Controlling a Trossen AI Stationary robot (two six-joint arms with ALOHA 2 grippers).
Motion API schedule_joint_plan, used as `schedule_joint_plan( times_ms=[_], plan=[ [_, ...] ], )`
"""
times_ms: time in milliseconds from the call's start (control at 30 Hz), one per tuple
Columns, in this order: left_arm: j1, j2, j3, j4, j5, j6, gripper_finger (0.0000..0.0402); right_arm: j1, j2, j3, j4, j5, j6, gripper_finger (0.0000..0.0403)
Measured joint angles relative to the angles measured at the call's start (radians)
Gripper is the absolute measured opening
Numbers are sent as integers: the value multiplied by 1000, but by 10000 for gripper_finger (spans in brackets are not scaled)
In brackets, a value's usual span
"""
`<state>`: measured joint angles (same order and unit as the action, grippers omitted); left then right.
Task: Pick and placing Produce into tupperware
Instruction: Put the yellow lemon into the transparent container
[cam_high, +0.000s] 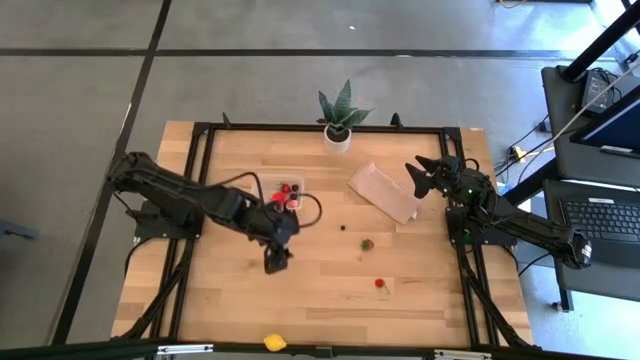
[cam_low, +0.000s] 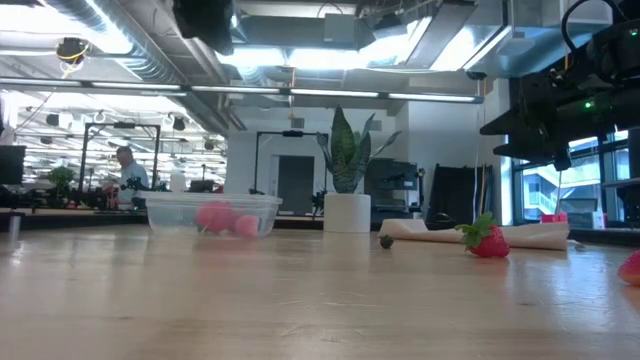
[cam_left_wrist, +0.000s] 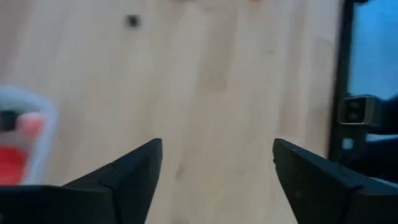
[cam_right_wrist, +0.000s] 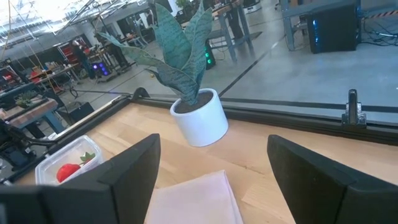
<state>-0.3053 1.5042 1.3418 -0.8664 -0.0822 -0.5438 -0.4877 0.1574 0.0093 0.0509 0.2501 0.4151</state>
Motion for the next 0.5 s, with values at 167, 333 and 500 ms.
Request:
schedule_joint_plan(
  times_ms=[167,333,500],
  plan=[
    [0,34,0,41,-5,-30,318,0,0,0,0,0,30,297],
    [-18,35,0,69,6,-78,320,0,0,0,0,0,77,297],
    [-70,34,0,140,129,-78,320,0,0,0,0,0,97,297]
  ],
)
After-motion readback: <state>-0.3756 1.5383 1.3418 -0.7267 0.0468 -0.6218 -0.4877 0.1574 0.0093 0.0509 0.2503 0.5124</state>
